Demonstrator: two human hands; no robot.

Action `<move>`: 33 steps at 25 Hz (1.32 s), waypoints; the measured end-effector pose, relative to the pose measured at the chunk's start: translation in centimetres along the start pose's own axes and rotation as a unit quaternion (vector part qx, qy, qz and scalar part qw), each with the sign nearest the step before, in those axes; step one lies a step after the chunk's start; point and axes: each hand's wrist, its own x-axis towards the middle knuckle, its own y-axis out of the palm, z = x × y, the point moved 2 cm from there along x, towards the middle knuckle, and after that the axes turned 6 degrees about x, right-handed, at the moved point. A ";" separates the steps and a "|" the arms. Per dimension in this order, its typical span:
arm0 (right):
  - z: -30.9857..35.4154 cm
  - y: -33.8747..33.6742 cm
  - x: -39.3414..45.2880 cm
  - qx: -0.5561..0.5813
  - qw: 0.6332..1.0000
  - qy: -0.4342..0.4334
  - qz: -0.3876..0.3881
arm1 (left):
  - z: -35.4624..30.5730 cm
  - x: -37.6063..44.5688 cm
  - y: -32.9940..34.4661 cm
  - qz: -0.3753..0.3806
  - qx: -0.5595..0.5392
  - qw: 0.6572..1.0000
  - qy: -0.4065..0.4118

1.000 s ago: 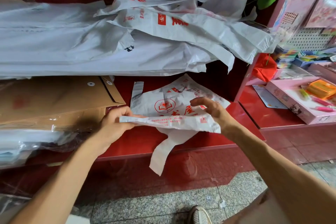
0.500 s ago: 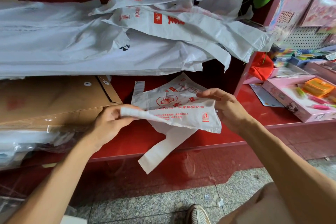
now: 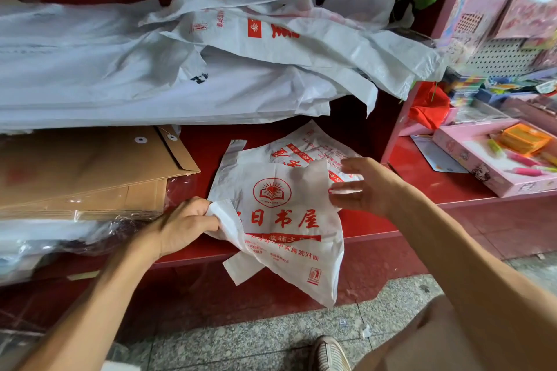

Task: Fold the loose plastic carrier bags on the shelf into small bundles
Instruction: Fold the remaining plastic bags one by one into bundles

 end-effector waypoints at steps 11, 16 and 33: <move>1.2 2.8 2.1 -0.004 0.971 -0.151 0.187 | 0.0 0.0 0.0 0.002 0.045 0.999 0.014; 2.5 3.4 2.8 0.053 0.962 -0.253 0.083 | 0.3 0.4 0.6 -0.088 0.074 0.993 -0.010; -2.6 2.5 -3.0 -0.671 0.691 -0.178 0.201 | 2.4 -0.2 -1.2 0.029 0.160 0.987 -0.009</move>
